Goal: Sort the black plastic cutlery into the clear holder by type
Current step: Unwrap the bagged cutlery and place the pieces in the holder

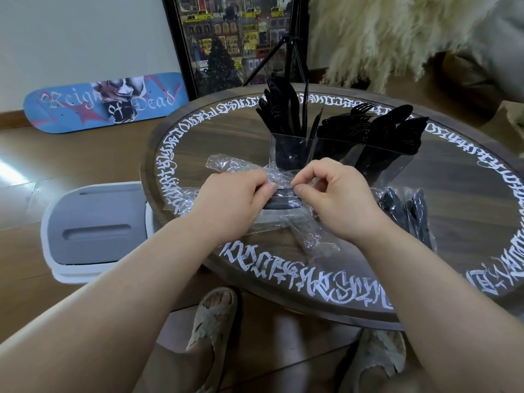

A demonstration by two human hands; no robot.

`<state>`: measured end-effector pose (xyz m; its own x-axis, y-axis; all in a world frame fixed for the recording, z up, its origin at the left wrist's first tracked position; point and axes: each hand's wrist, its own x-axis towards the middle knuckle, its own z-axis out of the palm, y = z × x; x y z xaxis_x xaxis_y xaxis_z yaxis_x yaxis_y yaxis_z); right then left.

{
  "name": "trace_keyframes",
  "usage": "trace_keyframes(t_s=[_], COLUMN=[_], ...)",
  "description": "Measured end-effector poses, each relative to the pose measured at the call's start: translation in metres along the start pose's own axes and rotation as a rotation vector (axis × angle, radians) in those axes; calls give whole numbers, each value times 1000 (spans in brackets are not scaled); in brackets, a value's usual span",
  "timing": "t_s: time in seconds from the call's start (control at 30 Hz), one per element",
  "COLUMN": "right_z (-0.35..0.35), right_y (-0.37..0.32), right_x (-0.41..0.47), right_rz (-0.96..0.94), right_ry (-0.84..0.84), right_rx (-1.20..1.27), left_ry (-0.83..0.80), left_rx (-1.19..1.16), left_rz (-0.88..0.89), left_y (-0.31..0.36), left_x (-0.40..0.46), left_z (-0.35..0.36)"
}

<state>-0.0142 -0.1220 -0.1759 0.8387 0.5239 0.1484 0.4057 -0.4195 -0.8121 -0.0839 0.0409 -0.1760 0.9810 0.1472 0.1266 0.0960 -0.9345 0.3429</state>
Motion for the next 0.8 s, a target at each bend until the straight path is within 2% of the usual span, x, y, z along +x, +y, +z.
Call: trace_keyframes(t_s=[0.37,0.57,0.8], right_z=[-1,0,3], right_y=[-5,1,0], right_x=[-1,3,3], right_rz=[-38,122,154], right_ry=[110,-29,-30], right_rx=[220,64,-178], left_ry=[-86,-70,-77], left_rx=[-276,-114,30], left_rz=[-95,-105,-116], left_y=[-8,-9,-5], left_x=[4,0,2], left_z=[1,0,4])
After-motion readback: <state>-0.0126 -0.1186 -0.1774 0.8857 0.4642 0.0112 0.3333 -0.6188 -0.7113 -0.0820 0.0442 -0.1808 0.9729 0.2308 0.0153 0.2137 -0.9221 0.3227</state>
